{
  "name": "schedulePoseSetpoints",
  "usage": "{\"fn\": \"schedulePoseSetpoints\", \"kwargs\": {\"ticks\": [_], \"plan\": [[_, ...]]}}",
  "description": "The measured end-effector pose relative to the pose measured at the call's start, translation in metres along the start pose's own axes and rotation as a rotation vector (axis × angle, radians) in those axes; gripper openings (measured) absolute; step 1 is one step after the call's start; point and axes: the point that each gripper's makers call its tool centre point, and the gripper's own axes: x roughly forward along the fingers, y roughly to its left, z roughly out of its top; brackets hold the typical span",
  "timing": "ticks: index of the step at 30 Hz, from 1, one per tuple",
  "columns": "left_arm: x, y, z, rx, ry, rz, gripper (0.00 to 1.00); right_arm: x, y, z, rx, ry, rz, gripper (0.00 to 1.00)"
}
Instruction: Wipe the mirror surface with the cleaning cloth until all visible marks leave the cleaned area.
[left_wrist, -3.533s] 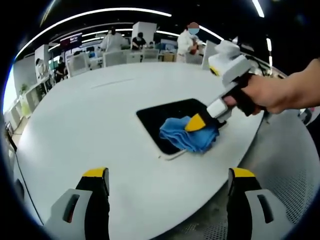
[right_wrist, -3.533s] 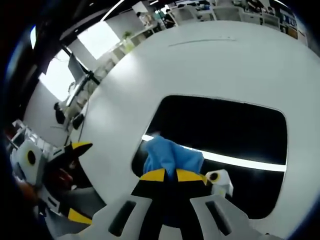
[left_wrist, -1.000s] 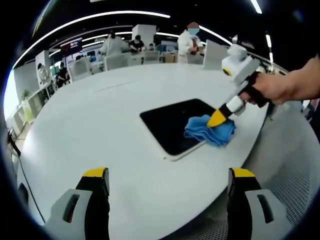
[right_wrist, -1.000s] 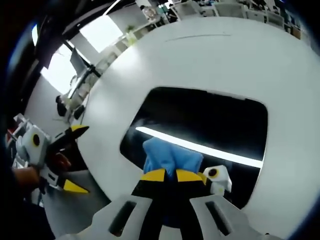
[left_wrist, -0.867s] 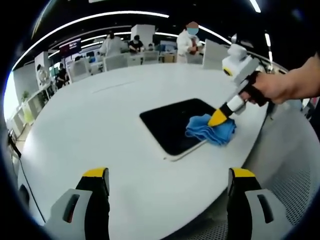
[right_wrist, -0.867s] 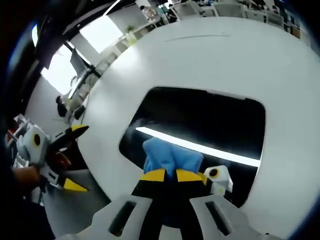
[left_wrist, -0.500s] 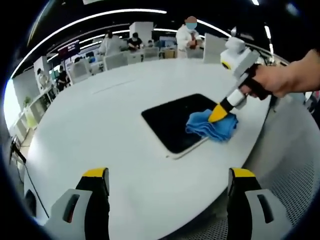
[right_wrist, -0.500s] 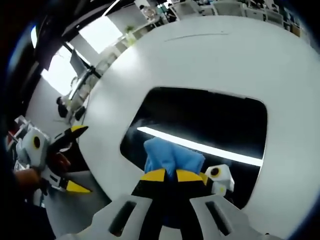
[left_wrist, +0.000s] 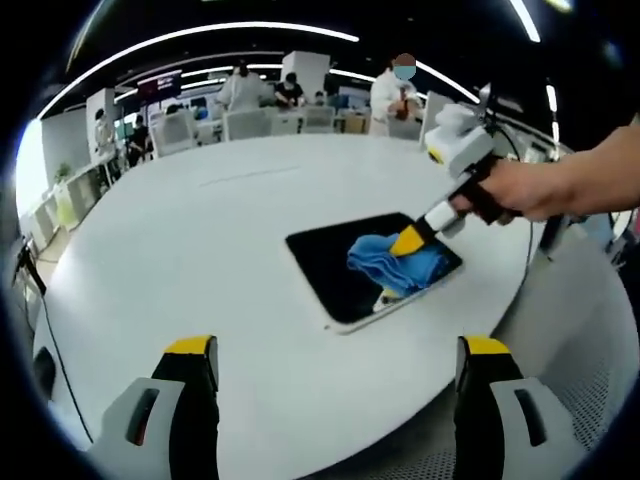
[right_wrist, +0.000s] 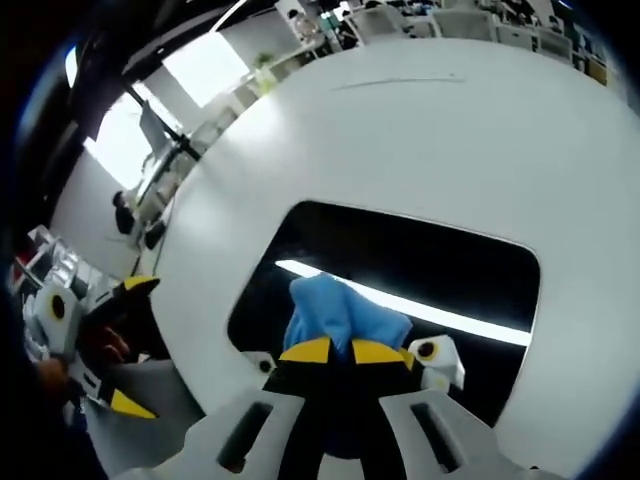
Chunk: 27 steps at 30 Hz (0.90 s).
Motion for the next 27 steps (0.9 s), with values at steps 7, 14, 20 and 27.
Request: {"fn": "schedulePoseSetpoints", "kwargs": {"ticks": [7, 14, 20, 27], "plan": [[-0.002, -0.007, 0.005, -0.039, -0.045, -0.059, 0.99, 0.005, -0.009, 0.018, -0.017, -0.005, -0.011, 0.00], [0.001, -0.008, -0.004, 0.003, 0.003, -0.059, 0.99, 0.012, -0.020, 0.038, -0.033, 0.005, -0.008, 0.00], [0.001, -0.009, -0.005, 0.003, 0.012, -0.064, 0.99, 0.016, -0.024, 0.051, -0.063, 0.002, -0.015, 0.00], [0.000, -0.005, -0.004, 0.005, 0.009, -0.038, 0.99, 0.022, -0.028, 0.062, -0.100, 0.007, -0.017, 0.00]]}}
